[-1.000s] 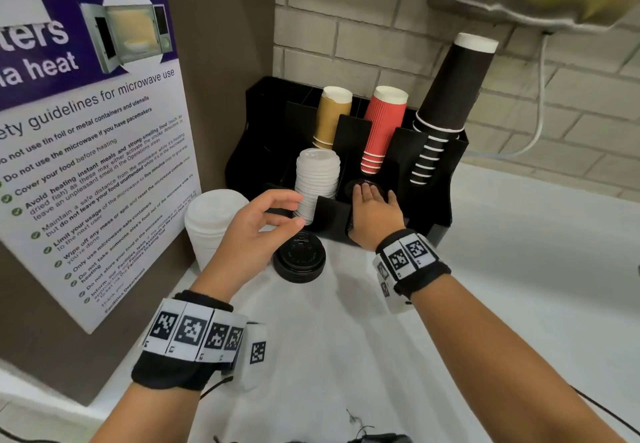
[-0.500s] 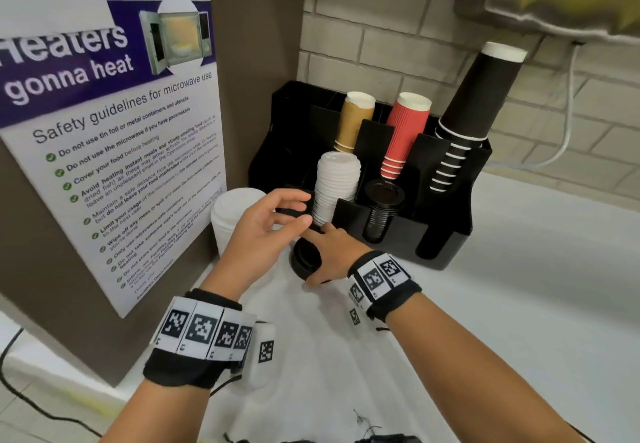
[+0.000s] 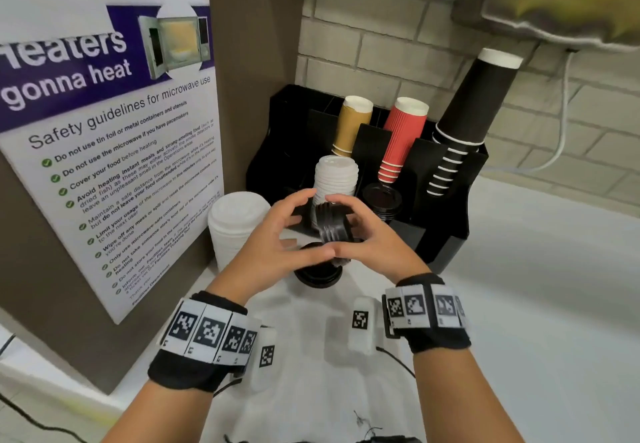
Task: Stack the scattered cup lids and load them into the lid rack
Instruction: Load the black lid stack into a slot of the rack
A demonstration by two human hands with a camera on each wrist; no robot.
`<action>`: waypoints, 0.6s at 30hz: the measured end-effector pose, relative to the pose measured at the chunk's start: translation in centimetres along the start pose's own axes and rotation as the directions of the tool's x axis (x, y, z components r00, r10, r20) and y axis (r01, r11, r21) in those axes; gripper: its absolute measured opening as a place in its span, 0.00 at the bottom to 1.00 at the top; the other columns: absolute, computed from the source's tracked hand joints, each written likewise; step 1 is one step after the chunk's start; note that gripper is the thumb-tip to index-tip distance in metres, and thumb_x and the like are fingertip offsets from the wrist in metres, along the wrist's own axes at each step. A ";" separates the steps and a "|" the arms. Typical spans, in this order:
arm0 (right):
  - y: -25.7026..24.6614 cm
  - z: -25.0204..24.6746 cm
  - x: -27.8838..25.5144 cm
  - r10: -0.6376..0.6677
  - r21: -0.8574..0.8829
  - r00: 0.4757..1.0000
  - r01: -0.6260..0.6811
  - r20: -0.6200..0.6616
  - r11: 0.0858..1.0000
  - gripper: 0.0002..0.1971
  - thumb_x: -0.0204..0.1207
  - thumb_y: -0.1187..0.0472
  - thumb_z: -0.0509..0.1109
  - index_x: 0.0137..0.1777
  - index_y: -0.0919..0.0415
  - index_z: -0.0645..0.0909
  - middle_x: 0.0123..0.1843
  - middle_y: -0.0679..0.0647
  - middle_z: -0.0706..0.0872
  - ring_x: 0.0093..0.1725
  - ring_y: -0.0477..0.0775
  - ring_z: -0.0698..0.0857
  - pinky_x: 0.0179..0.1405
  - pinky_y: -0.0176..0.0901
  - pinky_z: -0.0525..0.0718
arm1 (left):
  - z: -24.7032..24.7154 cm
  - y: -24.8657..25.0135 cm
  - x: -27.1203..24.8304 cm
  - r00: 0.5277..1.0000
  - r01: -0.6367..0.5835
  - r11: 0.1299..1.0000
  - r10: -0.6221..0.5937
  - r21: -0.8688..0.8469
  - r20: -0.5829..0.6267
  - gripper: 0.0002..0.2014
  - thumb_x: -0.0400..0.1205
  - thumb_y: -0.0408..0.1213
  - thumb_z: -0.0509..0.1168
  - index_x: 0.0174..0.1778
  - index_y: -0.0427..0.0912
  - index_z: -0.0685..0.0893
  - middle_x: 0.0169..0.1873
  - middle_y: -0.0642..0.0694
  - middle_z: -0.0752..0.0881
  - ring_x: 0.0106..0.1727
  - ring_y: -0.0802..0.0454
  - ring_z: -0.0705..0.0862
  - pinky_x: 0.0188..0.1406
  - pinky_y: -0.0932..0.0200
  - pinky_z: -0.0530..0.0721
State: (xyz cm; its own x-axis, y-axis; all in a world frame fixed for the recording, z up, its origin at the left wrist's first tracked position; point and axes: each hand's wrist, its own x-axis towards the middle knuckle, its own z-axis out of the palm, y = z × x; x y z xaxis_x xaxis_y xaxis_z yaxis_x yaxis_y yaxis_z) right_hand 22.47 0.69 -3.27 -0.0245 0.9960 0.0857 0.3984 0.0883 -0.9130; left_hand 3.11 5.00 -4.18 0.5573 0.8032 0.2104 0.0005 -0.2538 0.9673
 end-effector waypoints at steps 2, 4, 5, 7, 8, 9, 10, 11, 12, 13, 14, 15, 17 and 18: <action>-0.8 0.2 -1.1 -0.036 0.117 0.999 0.038 -0.018 0.992 0.34 0.65 0.57 0.81 0.69 0.35 0.73 0.58 0.54 0.84 0.58 0.51 0.85 0.58 0.44 0.84 | 0.6 -0.3 0.2 0.996 0.012 0.999 -0.008 -0.049 0.086 0.46 0.61 0.48 0.80 0.75 0.68 0.68 0.75 0.60 0.70 0.74 0.59 0.74 0.66 0.54 0.81; -1.4 0.3 -1.9 -0.055 0.200 0.998 0.059 -0.025 0.978 0.35 0.65 0.57 0.81 0.71 0.38 0.73 0.59 0.57 0.84 0.59 0.55 0.85 0.60 0.47 0.84 | 1.2 -0.3 0.3 0.994 -0.010 0.995 0.021 -0.101 0.108 0.48 0.62 0.47 0.83 0.77 0.67 0.68 0.75 0.57 0.72 0.72 0.58 0.77 0.65 0.51 0.83; -1.6 0.2 -2.1 -0.060 0.223 0.998 0.063 -0.023 0.973 0.35 0.65 0.58 0.81 0.72 0.40 0.73 0.60 0.58 0.84 0.59 0.55 0.86 0.62 0.48 0.84 | 1.4 -0.3 0.3 0.994 -0.032 0.993 0.044 -0.111 0.102 0.47 0.62 0.46 0.84 0.76 0.67 0.69 0.73 0.57 0.74 0.70 0.58 0.79 0.62 0.53 0.85; -1.7 -0.1 -2.5 -0.060 0.229 0.998 0.063 -0.021 0.971 0.34 0.67 0.62 0.79 0.73 0.43 0.73 0.60 0.57 0.84 0.60 0.53 0.86 0.61 0.46 0.84 | 1.6 -0.3 0.5 0.993 -0.063 0.991 0.075 -0.122 0.093 0.46 0.62 0.46 0.84 0.75 0.66 0.71 0.71 0.57 0.76 0.68 0.57 0.82 0.58 0.55 0.86; -1.8 -0.2 -2.7 -0.054 0.223 0.998 0.058 -0.023 0.973 0.34 0.68 0.63 0.79 0.73 0.43 0.73 0.59 0.54 0.84 0.60 0.50 0.86 0.59 0.42 0.84 | 1.7 -0.3 0.5 0.992 -0.070 0.990 0.083 -0.124 0.096 0.45 0.62 0.46 0.83 0.75 0.65 0.71 0.71 0.57 0.77 0.67 0.56 0.82 0.60 0.53 0.86; -1.9 -0.5 -2.9 -0.046 0.216 0.999 0.051 -0.026 0.975 0.34 0.68 0.62 0.79 0.72 0.42 0.74 0.58 0.52 0.84 0.59 0.48 0.86 0.57 0.39 0.83 | 1.7 -0.3 0.6 0.990 -0.077 0.989 0.091 -0.125 0.107 0.45 0.62 0.46 0.83 0.75 0.63 0.72 0.71 0.55 0.77 0.68 0.54 0.82 0.63 0.51 0.84; -2.0 -0.6 -3.1 -0.040 0.206 0.999 0.045 -0.025 0.977 0.34 0.68 0.62 0.79 0.72 0.41 0.74 0.58 0.51 0.85 0.59 0.47 0.86 0.56 0.38 0.83 | 1.6 -0.3 0.6 0.988 -0.084 0.989 0.099 -0.123 0.119 0.45 0.62 0.45 0.83 0.75 0.61 0.72 0.71 0.54 0.77 0.68 0.53 0.82 0.66 0.48 0.82; -2.0 -0.7 -3.2 -0.036 0.197 0.999 0.040 -0.023 0.980 0.34 0.68 0.61 0.80 0.72 0.41 0.74 0.58 0.50 0.86 0.59 0.47 0.86 0.56 0.37 0.83 | 1.6 -0.3 0.6 0.986 -0.090 0.988 0.106 -0.121 0.130 0.44 0.63 0.44 0.83 0.75 0.61 0.72 0.71 0.54 0.78 0.69 0.53 0.81 0.69 0.47 0.81; -2.1 -0.8 -3.3 -0.031 0.192 0.999 0.036 -0.026 0.981 0.34 0.67 0.60 0.80 0.73 0.42 0.74 0.58 0.49 0.86 0.60 0.48 0.86 0.57 0.38 0.83 | 1.6 -0.3 0.7 0.984 -0.093 0.988 0.109 -0.122 0.138 0.44 0.63 0.44 0.83 0.75 0.61 0.72 0.71 0.55 0.78 0.69 0.53 0.81 0.69 0.47 0.80; -2.2 -0.9 -3.4 -0.026 0.191 0.999 0.032 -0.033 0.981 0.35 0.65 0.60 0.80 0.73 0.43 0.74 0.59 0.50 0.87 0.60 0.49 0.86 0.58 0.39 0.84 | 1.7 -0.2 0.7 0.984 -0.090 0.988 0.108 -0.127 0.143 0.44 0.62 0.44 0.83 0.74 0.63 0.73 0.70 0.56 0.78 0.69 0.54 0.81 0.69 0.46 0.81; -2.2 -1.0 -3.5 -0.023 0.197 0.999 0.031 -0.041 0.980 0.36 0.64 0.59 0.80 0.73 0.44 0.74 0.60 0.52 0.87 0.60 0.50 0.87 0.59 0.41 0.84 | 1.7 -0.2 0.7 0.984 -0.083 0.987 0.102 -0.134 0.143 0.44 0.62 0.44 0.84 0.73 0.65 0.73 0.70 0.58 0.78 0.69 0.54 0.82 0.67 0.46 0.82; -2.3 -1.0 -3.5 -0.025 0.203 0.998 0.035 -0.049 0.979 0.36 0.63 0.59 0.81 0.73 0.44 0.74 0.60 0.53 0.87 0.60 0.51 0.87 0.60 0.42 0.84 | 1.8 -0.1 0.7 0.985 -0.078 0.987 0.097 -0.139 0.139 0.44 0.61 0.45 0.84 0.73 0.66 0.73 0.70 0.59 0.78 0.68 0.54 0.82 0.66 0.45 0.83; -2.4 -0.9 -3.5 -0.032 0.202 0.997 0.046 -0.070 0.978 0.36 0.63 0.59 0.81 0.72 0.43 0.75 0.62 0.53 0.86 0.61 0.51 0.86 0.59 0.42 0.85 | 2.0 0.0 0.7 0.988 -0.077 0.987 0.094 -0.138 0.124 0.46 0.60 0.44 0.84 0.74 0.65 0.72 0.70 0.60 0.77 0.69 0.54 0.82 0.66 0.43 0.83; -2.4 -0.9 -3.5 -0.035 0.199 0.996 0.050 -0.080 0.979 0.36 0.62 0.59 0.82 0.72 0.42 0.75 0.63 0.53 0.85 0.61 0.50 0.86 0.59 0.42 0.85 | 2.1 0.0 0.7 0.989 -0.077 0.987 0.094 -0.141 0.118 0.46 0.60 0.44 0.84 0.75 0.63 0.71 0.70 0.61 0.77 0.69 0.54 0.81 0.67 0.41 0.82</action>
State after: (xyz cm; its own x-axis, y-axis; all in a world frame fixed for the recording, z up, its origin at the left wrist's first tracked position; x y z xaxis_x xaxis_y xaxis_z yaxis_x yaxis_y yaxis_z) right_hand 22.42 -3.04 -1.05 0.0354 0.9882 0.1492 0.2058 0.1389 -0.9687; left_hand 5.19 4.42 -4.33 0.6489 0.7067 0.2821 -0.1591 -0.2366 0.9585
